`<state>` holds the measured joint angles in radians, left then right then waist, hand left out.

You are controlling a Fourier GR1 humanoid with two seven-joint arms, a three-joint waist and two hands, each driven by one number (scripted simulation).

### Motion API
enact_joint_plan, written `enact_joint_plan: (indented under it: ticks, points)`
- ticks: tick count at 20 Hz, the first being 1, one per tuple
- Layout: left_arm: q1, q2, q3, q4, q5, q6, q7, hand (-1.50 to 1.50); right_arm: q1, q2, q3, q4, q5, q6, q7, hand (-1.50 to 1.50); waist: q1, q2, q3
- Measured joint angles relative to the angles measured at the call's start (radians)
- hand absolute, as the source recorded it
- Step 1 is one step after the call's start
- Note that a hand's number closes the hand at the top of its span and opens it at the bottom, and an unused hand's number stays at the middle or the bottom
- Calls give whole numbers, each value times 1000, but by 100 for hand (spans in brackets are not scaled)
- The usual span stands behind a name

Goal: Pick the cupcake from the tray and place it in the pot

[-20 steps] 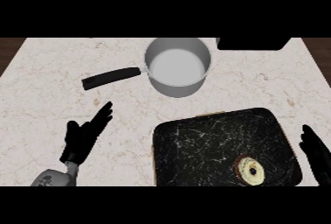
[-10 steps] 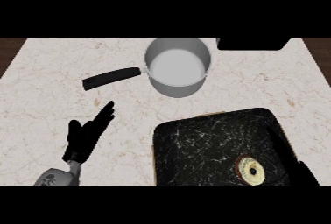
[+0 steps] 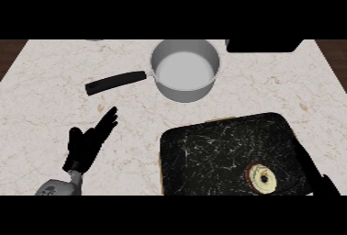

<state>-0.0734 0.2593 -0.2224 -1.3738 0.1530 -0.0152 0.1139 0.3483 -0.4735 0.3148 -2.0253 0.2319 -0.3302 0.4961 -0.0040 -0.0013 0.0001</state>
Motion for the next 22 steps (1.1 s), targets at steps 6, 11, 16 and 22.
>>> enact_joint_plan:
  ticks: [6, 11, 16, 22]
  points:
    - [-21, -16, 19, 30, -14, -15, -4, 0, 52, 57, -33, 37, -128, 41, -195, -150, -2, 0, 1]
    - [-35, -27, 35, 33, -18, -27, 10, 0, 58, 118, -68, 94, -230, 82, -317, -150, -2, 0, 0]
    - [-5, -29, 46, 16, -32, -53, -1, 0, 27, 181, -95, 216, -289, 128, -400, -150, 2, 1, 0]
    - [-10, -45, 60, -6, -54, -55, 29, 0, 0, 242, -117, 313, -325, 166, -488, 150, -1, -8, -10]
